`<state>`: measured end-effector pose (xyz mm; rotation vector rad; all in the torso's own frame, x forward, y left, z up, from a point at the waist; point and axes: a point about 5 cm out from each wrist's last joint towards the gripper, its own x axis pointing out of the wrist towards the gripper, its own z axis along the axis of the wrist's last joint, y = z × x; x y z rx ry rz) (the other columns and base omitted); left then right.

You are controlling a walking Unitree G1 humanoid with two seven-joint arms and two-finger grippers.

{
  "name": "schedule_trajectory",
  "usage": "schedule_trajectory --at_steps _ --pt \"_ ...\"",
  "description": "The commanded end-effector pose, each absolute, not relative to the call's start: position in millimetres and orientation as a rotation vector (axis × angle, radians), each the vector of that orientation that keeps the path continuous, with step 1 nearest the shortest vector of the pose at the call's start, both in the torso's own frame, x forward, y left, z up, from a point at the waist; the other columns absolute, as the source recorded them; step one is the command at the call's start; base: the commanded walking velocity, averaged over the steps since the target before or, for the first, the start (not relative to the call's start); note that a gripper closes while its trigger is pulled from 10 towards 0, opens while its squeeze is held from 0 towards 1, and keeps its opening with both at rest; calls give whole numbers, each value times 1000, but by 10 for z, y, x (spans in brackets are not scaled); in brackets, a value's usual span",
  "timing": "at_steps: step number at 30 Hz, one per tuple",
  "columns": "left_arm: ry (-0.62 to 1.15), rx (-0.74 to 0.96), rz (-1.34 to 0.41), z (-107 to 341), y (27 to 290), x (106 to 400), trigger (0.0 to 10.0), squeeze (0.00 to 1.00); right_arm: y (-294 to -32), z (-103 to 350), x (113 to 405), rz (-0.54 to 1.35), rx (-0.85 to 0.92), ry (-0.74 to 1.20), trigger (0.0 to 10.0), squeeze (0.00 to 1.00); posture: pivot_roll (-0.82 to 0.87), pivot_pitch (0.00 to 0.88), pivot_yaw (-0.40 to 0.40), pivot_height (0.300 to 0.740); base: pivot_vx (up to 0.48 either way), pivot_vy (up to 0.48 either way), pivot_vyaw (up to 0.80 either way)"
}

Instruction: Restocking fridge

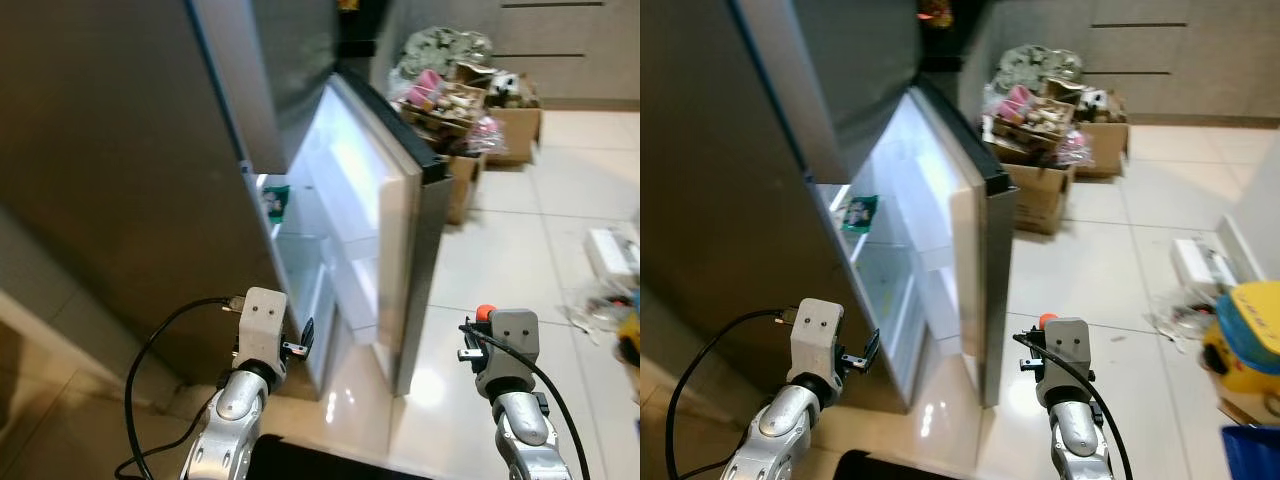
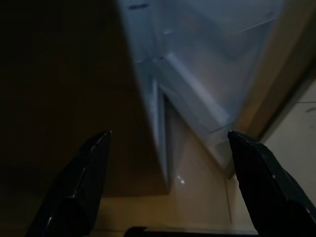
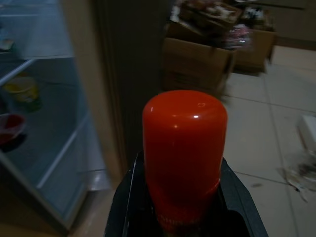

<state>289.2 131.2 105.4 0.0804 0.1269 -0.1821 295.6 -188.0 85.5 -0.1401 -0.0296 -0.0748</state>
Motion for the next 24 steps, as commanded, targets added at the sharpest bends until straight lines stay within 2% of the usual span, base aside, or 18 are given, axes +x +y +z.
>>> schedule_trajectory --at_steps 1,24 --pt "163 98 -171 975 1361 2867 10000 0 -1844 806 2946 -65 -138 -7 10000 0 -100 166 78 740 0 0 794" --pt "168 100 -162 970 1374 2877 10000 0 -1851 793 2945 -68 -139 0 10000 0 -100 170 79 740 0 0 794"
